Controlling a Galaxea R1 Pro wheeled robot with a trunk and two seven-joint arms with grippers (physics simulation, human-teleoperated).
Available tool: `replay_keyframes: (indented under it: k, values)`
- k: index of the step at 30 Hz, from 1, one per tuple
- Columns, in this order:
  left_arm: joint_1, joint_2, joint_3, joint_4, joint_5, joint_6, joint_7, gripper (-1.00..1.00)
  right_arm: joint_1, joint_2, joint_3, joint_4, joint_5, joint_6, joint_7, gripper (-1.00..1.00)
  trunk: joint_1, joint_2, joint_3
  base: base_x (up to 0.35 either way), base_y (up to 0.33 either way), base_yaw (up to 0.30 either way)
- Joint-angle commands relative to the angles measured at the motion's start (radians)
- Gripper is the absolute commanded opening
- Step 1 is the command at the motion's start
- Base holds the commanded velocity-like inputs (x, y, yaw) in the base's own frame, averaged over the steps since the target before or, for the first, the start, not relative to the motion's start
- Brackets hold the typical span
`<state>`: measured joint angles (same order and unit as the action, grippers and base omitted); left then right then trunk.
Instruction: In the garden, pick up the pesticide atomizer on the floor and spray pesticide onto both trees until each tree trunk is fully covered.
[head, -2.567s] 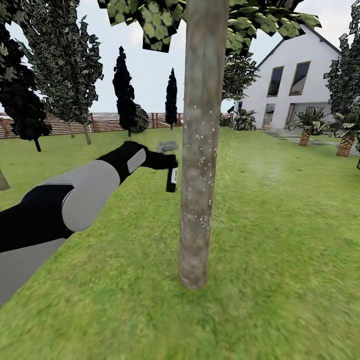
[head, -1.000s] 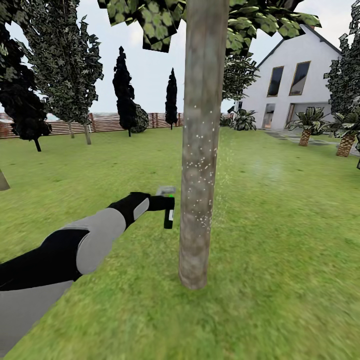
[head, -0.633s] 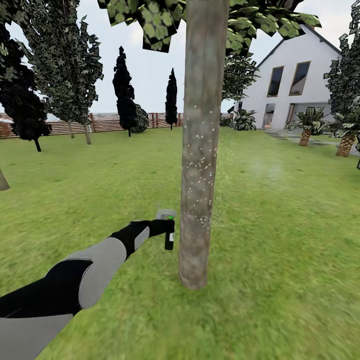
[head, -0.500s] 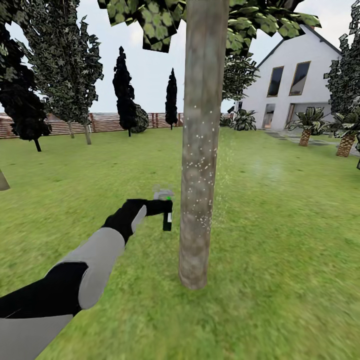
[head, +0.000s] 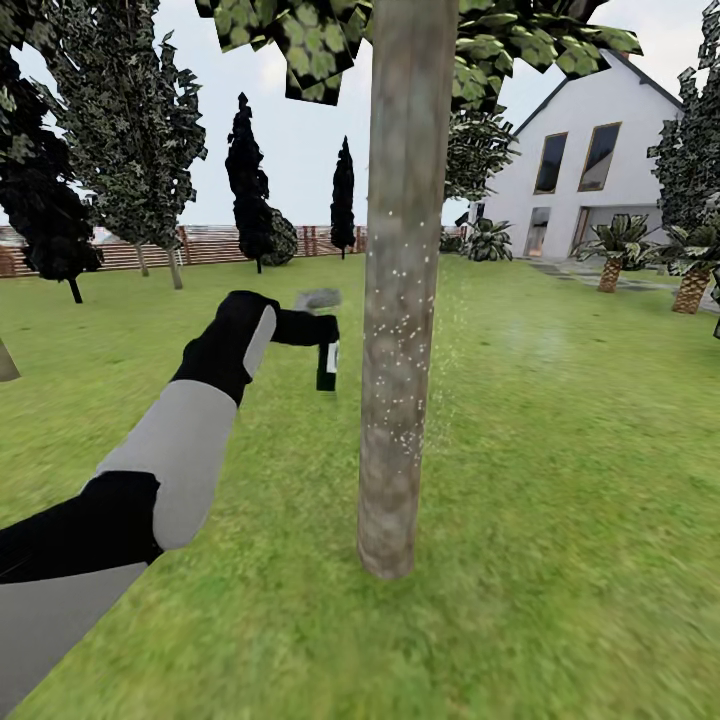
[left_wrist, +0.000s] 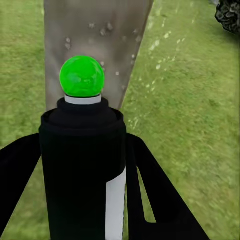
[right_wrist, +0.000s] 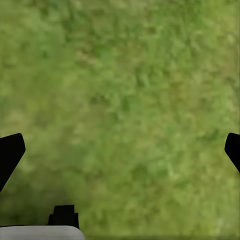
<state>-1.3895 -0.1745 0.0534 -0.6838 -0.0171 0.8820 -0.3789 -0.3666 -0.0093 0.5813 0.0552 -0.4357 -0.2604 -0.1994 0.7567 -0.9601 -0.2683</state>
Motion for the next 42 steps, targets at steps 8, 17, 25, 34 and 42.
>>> replay_keyframes:
  k: [8,17,25,34,42]
  values:
    - [-0.003,0.042,0.014,0.377,-0.002,-0.218,0.000,-1.00,0.000,-0.003,0.000,0.000,0.000,0.000,0.000,1.00,0.000,0.000,0.000,0.000,0.000,0.000]
    - [0.082,0.054,0.013,0.649,-0.006,-0.639,0.000,-1.00,0.000,0.004,0.002,0.000,0.015,0.000,0.001,1.00,0.000,0.000,0.000,0.000,0.000,0.000]
    - [0.356,0.016,0.010,0.654,-0.004,-0.946,-0.010,-1.00,0.000,0.010,0.000,0.000,0.019,-0.003,0.108,1.00,0.000,0.000,0.000,0.000,0.008,0.000]
    - [0.359,0.010,0.010,0.653,-0.004,-0.965,-0.009,-1.00,0.000,0.011,0.000,0.000,0.019,-0.003,0.110,1.00,0.000,0.000,0.000,0.133,0.294,-0.021]
    - [0.359,0.010,0.010,0.653,-0.004,-0.966,-0.010,-1.00,0.000,0.011,0.000,0.000,0.020,-0.003,0.110,1.00,0.000,0.000,0.001,0.054,0.266,-0.092]
